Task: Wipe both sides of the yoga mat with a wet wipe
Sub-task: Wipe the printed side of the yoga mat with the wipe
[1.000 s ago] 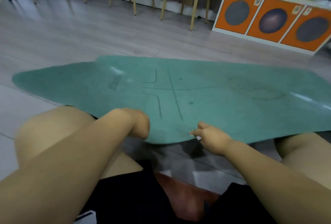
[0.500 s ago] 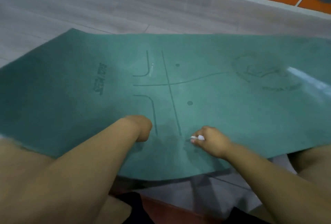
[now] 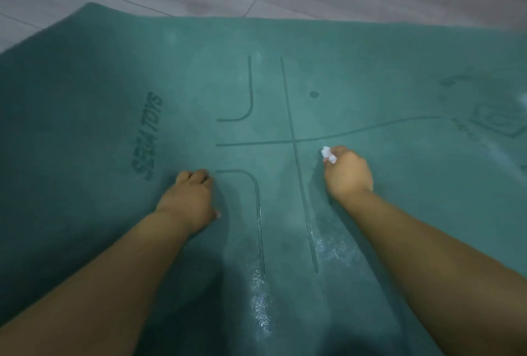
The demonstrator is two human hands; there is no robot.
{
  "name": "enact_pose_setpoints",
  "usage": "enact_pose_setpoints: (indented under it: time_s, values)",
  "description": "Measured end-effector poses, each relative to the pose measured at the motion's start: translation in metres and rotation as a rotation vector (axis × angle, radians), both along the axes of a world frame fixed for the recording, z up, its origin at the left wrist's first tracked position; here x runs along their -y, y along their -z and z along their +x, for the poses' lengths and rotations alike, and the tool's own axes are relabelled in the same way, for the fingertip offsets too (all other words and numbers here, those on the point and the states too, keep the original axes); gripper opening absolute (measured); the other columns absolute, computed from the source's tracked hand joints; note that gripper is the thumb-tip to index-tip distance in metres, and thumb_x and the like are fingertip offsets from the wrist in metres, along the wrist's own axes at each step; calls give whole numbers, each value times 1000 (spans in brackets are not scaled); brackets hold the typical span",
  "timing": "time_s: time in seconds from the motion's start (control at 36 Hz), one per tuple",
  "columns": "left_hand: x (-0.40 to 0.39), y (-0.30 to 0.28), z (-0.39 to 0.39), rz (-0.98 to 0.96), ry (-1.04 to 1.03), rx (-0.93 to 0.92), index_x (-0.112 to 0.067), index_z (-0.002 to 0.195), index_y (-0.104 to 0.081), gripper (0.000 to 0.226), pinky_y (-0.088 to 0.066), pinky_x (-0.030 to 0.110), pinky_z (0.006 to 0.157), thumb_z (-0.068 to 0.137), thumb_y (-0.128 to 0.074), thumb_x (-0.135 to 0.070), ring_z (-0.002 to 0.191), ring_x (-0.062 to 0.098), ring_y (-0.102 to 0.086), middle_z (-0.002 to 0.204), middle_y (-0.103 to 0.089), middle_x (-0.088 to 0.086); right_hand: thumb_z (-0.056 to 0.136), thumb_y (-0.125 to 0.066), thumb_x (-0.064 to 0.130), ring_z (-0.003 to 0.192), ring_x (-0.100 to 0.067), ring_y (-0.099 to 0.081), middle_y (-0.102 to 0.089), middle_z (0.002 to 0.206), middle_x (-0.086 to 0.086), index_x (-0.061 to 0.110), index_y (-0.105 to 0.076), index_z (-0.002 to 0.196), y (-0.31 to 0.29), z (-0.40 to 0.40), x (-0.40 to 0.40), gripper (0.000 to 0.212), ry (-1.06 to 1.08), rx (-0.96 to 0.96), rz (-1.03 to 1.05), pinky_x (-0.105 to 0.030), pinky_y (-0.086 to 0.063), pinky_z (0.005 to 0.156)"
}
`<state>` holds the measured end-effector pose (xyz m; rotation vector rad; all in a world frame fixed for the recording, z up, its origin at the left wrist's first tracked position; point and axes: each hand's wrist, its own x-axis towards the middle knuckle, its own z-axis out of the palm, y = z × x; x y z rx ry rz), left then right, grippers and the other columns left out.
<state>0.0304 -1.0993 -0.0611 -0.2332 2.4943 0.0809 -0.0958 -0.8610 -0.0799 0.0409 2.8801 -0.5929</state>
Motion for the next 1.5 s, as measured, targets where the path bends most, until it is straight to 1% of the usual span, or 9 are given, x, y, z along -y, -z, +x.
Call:
enact_pose_setpoints:
  time_s: [0.19,0.5,0.69,0.78,0.89,1.0,1.19,1.28,1.5]
  values:
    - [3,33,-5,32,-10,11,-14,147,-25,75,-30,34,111,88,-58,-47,143,21,-10,159,-4,0,100,-37,27,104,-33,-57,-61,114,-18,7,-57,110,36,-26,55,30,43,21,17,-32,-42,79]
    - [4,39,-8,-5,0,8,-13,149,-19,80,-29,34,112,88,-56,-50,143,22,-9,159,-1,3,97,-41,22,111,-27,-50,-52,122,-9,18,-48,130,36,18,100,34,-945,7,130,-33,-37,84]
    - [1,35,-10,-3,-21,18,-13,149,-20,77,-34,33,109,90,-55,-47,144,22,-8,159,-2,3,95,-39,15,105,-31,-57,-61,117,-13,17,-61,110,32,-41,11,27,-39,-34,177,-30,-43,82]
    - [1,34,-12,-7,-25,38,-13,149,-19,78,-32,33,110,89,-55,-48,144,22,-7,159,-3,3,94,-39,17,103,-30,-59,-63,113,-11,17,-59,109,44,-20,25,24,87,-33,119,-29,-43,80]
    - [0,33,-11,-11,-31,40,-13,149,-18,77,-32,34,110,90,-54,-48,144,21,-6,159,-1,3,85,-35,22,97,-23,-60,-62,107,-4,21,-59,106,53,43,73,32,-405,-51,-56,-26,-43,79]
    - [0,32,-10,-19,-23,29,-12,149,-18,76,-29,34,112,91,-53,-47,144,22,-6,159,0,4,69,-65,23,57,-21,-61,-63,71,0,19,-66,80,43,72,61,12,-1038,-140,-40,-20,-42,46]
    - [-5,30,-10,-14,-35,30,-12,149,-19,73,-31,36,109,93,-52,-45,145,22,-5,159,-1,4,94,-39,14,96,-30,-59,-60,111,-11,18,-57,103,34,4,-27,21,-151,-52,263,-29,-38,71]
    - [-5,31,-10,-10,-34,27,-12,149,-20,73,-31,37,110,92,-53,-45,144,23,-6,159,-1,4,94,-38,17,96,-28,-61,-60,109,-8,18,-54,105,42,32,-4,20,-58,-34,207,-26,-37,69]
    - [-5,32,-7,-34,-25,19,-12,151,-16,75,-30,38,109,93,-50,-46,145,22,-4,159,1,2,72,-47,29,52,-16,-59,-62,69,4,20,-63,81,34,125,19,20,-1131,-74,-12,-17,-36,40]
